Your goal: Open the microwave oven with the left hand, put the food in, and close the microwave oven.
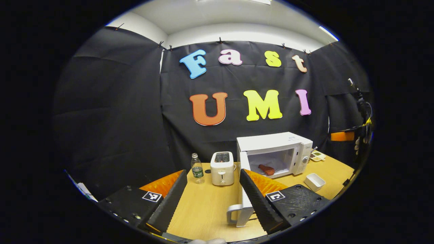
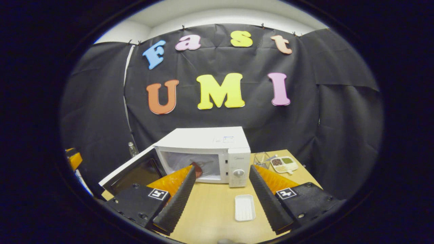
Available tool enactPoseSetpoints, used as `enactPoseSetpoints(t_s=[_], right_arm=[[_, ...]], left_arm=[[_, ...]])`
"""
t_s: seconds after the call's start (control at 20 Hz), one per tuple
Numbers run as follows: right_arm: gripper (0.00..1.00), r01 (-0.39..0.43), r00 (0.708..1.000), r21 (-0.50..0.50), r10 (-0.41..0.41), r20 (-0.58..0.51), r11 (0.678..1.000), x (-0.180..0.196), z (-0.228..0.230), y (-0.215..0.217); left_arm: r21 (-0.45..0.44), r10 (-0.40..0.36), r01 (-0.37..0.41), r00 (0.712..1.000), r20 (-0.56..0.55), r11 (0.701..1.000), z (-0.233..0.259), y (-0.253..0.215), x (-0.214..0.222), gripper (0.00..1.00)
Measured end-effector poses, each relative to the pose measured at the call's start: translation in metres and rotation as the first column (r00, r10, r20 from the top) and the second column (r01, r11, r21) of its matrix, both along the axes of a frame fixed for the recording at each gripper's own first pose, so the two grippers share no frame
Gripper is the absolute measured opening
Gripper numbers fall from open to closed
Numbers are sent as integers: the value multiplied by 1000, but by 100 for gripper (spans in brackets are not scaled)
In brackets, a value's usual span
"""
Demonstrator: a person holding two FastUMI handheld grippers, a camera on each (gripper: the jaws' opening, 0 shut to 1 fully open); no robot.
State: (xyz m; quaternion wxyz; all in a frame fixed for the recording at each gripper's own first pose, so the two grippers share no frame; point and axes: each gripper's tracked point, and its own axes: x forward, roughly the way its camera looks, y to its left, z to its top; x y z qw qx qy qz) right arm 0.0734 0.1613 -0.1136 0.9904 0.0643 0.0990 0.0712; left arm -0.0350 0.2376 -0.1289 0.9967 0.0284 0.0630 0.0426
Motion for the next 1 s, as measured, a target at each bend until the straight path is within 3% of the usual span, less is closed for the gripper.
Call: enactPoseSetpoints(t_s=[0.05,0.15,0.2,0.25,0.3,0.35,0.4,0.45,0.6,0.65,0.7,0.95,1.0], right_arm=[[100,-16,999,10,17,-28,1000,-15,-6,0],[100,-21,998,9,21,-58,1000,-42,-10,-10],[90,-12,998,-8,11,-69,1000,-55,-11,-18],[90,-5,997,-18,3,-73,1000,-63,-10,-23],[100,-7,996,-14,6,-87,1000,-71,-10,-25],[100,-16,995,1,16,-99,1000,-77,-11,-23],[100,-26,994,15,27,-108,1000,-82,-10,-22],[100,-26,994,18,28,-109,999,-84,-10,-24],[100,-21,994,32,24,-106,999,-87,-6,-30],[91,-20,994,42,25,-102,999,-88,-5,-30],[100,-23,994,46,27,-105,999,-88,-5,-28],[100,-33,992,48,38,-118,998,-89,-8,-28],[90,-28,992,51,33,-119,998,-88,-7,-31]], left_arm=[[13,2,-2,1000,1,1000,-5,2,2,95],[15,6,-6,1000,-10,1000,-20,2,6,95],[11,7,-7,1000,-29,1000,-29,2,8,95],[0,8,-8,999,-44,1000,-36,0,9,95],[-14,-2,1,999,-53,1000,-41,-3,9,94],[-26,-14,13,998,-53,1000,-42,-7,7,94],[-34,-18,16,998,-58,999,-45,-8,7,72],[-36,-24,21,998,-64,999,-48,-10,4,65],[-39,-12,11,1000,-27,999,-45,-9,2,1],[-51,-15,14,1000,-16,999,-43,-11,-1,3],[-54,-25,25,1000,-9,998,-41,-12,-1,0],[-42,-28,26,999,-44,999,-69,0,8,0],[-54,-35,32,998,-56,998,-79,0,11,0]])
